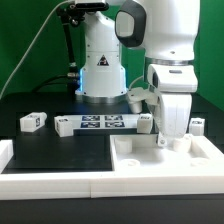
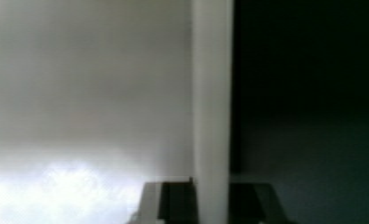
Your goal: Assemble one leg
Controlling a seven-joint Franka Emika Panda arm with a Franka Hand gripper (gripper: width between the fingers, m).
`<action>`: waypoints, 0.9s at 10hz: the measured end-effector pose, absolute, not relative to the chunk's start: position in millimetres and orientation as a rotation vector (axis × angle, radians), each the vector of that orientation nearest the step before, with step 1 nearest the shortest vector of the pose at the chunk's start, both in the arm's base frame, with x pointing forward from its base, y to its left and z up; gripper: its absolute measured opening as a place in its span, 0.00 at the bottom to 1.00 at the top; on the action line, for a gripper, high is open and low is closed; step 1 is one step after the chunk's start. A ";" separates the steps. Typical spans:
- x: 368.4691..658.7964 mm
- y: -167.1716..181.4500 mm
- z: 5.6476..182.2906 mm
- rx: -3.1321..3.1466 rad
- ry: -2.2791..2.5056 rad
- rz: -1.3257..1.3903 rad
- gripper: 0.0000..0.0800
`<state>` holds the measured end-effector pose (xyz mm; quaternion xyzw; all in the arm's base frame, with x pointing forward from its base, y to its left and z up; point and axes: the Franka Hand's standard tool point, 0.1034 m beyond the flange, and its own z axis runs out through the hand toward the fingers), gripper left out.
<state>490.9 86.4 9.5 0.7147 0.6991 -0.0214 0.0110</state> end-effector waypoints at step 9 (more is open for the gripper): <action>490.8 86.0 9.4 2.230 2.180 -0.067 0.81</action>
Offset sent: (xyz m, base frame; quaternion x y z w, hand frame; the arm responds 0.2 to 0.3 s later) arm 0.0000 0.0000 0.0000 0.0000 0.0000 0.0000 1.0000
